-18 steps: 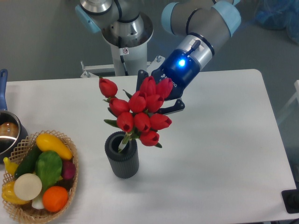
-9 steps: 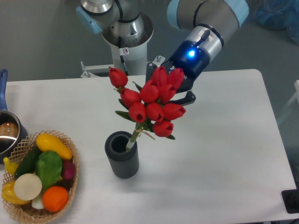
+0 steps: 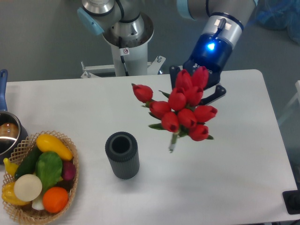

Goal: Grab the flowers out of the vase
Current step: 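Carry the tulip bunch away from the vase and hold it aloft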

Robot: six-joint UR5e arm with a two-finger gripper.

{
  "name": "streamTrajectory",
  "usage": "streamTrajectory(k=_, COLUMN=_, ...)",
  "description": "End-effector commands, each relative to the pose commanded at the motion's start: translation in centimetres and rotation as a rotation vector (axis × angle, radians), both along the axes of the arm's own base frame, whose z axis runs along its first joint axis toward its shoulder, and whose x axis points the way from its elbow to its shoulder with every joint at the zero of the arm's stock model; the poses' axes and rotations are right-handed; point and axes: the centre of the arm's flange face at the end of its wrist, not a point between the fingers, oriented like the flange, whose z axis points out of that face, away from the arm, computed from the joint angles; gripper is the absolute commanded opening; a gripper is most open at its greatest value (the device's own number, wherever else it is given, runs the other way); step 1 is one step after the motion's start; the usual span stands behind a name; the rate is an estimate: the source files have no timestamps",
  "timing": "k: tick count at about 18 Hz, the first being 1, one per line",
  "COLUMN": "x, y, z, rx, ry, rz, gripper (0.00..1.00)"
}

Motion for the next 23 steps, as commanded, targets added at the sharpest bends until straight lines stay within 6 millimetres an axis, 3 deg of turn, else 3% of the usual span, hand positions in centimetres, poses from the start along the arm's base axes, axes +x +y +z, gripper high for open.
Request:
streamTrajectory(k=4, x=-2.5, y=-2.2, z=-3.2, rx=0.027, ry=0.061, rz=-0.040, gripper=0.09)
streamTrajectory(k=6, x=-3.3, y=-3.6, z=-3.5, rx=0.039, ry=0.062, rz=-0.026, gripper=0.11)
streamTrajectory(k=9, x=-3.2, y=-3.8, z=-3.8, rx=0.008, ry=0.061, rz=-0.010, gripper=0.11)
streamTrajectory(k=15, x=-4.3, y=-4.1, z=-3.6, rx=-0.213, ry=0.135, rz=0.099, gripper=0.11)
streamTrajectory(k=17, x=-3.8, y=-2.3, z=-3.8, rx=-0.292, ry=0.170, rz=0.100, gripper=0.12)
streamTrajectory(k=20, x=-4.9, y=-0.2, z=-3.7, rx=-0.424, ry=0.224, rz=0.127, gripper=0.12)
streamTrajectory(k=23, x=-6.2, y=2.5, z=-6.5, rx=-0.567, ry=0.245, rz=0.127, gripper=0.12)
